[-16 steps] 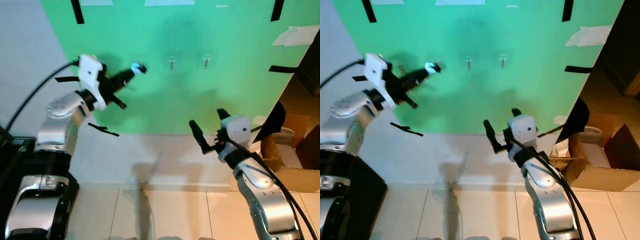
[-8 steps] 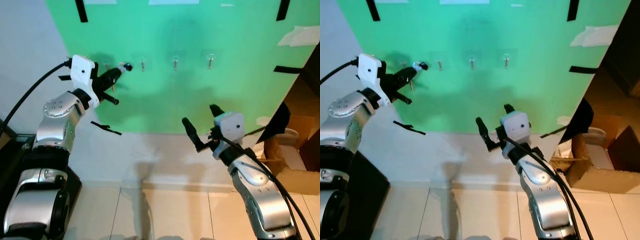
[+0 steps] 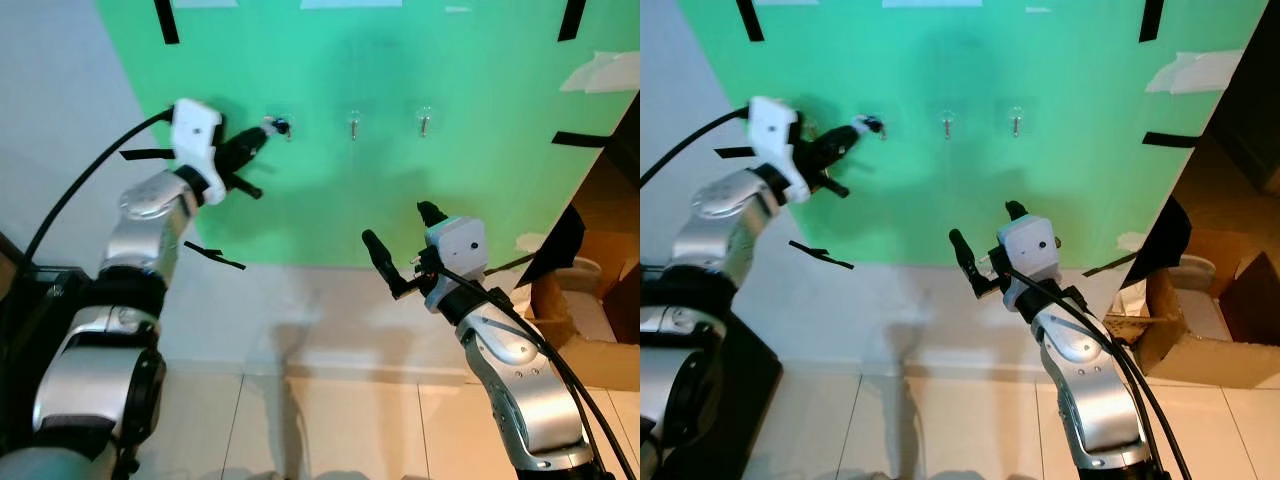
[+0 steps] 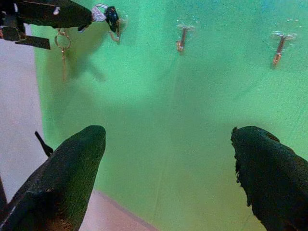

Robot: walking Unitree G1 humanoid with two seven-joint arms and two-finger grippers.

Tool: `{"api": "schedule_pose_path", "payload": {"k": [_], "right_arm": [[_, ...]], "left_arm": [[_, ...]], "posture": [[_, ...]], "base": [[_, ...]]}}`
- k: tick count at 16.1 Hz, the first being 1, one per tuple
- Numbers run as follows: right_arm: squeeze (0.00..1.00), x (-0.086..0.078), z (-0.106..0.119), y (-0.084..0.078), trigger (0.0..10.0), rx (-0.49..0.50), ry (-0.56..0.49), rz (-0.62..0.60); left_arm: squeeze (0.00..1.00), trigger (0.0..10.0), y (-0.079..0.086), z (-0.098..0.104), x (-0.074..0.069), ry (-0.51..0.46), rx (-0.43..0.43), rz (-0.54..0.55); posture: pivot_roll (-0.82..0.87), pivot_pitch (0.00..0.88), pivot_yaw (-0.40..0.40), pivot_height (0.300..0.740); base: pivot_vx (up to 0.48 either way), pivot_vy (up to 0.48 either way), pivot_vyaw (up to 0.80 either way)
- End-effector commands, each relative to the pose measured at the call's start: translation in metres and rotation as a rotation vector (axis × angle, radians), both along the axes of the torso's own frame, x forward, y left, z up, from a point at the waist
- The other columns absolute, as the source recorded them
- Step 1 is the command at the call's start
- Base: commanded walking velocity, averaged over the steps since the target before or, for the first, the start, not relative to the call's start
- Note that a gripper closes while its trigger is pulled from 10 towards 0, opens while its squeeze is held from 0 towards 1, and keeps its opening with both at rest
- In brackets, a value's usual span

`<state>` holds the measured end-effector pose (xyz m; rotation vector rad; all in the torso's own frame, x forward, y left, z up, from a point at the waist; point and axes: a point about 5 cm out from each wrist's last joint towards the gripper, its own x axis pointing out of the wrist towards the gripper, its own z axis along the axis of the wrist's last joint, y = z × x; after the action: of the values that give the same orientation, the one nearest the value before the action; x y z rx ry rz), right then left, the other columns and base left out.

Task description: Hang keys on a hook

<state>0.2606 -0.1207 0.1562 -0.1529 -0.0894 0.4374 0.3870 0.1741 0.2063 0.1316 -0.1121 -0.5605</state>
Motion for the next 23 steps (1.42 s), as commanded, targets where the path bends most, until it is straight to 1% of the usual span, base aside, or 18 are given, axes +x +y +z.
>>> {"api": "schedule_pose_path", "payload": {"k": [1,3,5,6,8,9,10,12,15,18,19,21,22,23], "right_arm": [[0.0,0.002,0.003,0.003,10.0,-0.014,-0.008,0.018],[0.0,0.001,0.003,0.003,10.0,-0.015,-0.008,0.013],[0.0,0.001,0.003,0.004,10.0,-0.016,-0.009,0.012],[0.0,0.001,0.003,0.004,10.0,-0.016,-0.009,0.012],[0.0,0.001,0.003,0.004,10.0,-0.018,-0.009,0.011],[0.0,0.001,0.003,0.004,10.0,-0.019,-0.009,0.01],[0.0,0.001,0.003,0.004,10.0,-0.02,-0.009,0.009],[0.0,0.001,0.002,0.004,10.0,-0.021,-0.01,0.005],[0.0,0.001,0.002,0.005,10.0,-0.019,-0.008,0.006],[0.0,0.002,0.002,0.005,10.0,-0.019,-0.009,0.009],[0.0,0.002,0.002,0.005,10.0,-0.02,-0.01,0.008],[0.0,0.002,0.002,0.004,10.0,-0.021,-0.011,0.004],[0.0,0.003,0.002,0.005,10.0,-0.023,-0.011,0.004],[0.0,0.003,0.002,0.005,10.0,-0.023,-0.011,0.005]], "left_arm": [[0.0,10.0,-0.003,0.002,0.004,-0.01,0.041,0.018],[0.0,10.0,-0.008,0.002,0.007,-0.012,0.046,0.016],[0.0,10.0,-0.012,-0.004,0.008,-0.004,0.087,0.022],[0.0,10.0,-0.013,-0.005,0.008,-0.002,0.092,0.019],[0.0,10.0,-0.016,-0.009,0.008,0.01,0.1,-0.001],[0.0,10.0,-0.017,-0.013,0.006,0.018,0.119,-0.022],[0.0,10.0,-0.017,-0.019,0.003,0.032,0.145,-0.059],[0.0,10.0,-0.014,-0.022,0.001,0.041,0.147,-0.076],[0.0,10.0,-0.005,-0.026,-0.002,0.052,0.171,-0.078],[0.0,10.0,-0.004,-0.028,-0.004,0.057,0.181,-0.092],[0.0,10.0,-0.003,-0.029,-0.004,0.054,0.184,-0.097],[0.0,10.0,-0.002,-0.018,-0.002,0.001,0.119,-0.07],[0.0,10.0,-0.002,-0.017,-0.002,-0.003,0.121,-0.075],[0.0,10.0,-0.003,-0.018,-0.003,0.001,0.141,-0.086]], "posture": [[-0.11,0.0,0.131,0.74],[-0.11,0.0,0.133,0.74],[-0.11,0.0,0.136,0.74],[-0.11,0.0,0.136,0.74],[-0.11,0.0,0.136,0.74],[-0.11,0.0,0.138,0.74],[-0.11,0.0,0.141,0.74],[-0.11,0.0,0.142,0.74],[-0.1,0.0,0.138,0.74],[-0.1,0.0,0.138,0.74],[-0.1,0.0,0.14,0.74],[-0.1,0.0,0.139,0.74],[-0.1,0.0,0.138,0.74],[-0.1,0.0,0.139,0.74]], "base": [[0.0,0.0,0.0],[0.0,0.0,0.0],[0.0,0.0,0.0],[0.0,0.0,0.0],[0.0,0.0,0.0],[0.0,0.0,0.0],[0.0,0.0,0.0],[0.0,0.0,0.0],[0.0,0.0,0.0],[0.0,0.0,0.0],[0.0,0.0,0.0],[0.0,0.0,0.0],[0.0,0.0,0.0],[0.0,0.0,0.0]]}}
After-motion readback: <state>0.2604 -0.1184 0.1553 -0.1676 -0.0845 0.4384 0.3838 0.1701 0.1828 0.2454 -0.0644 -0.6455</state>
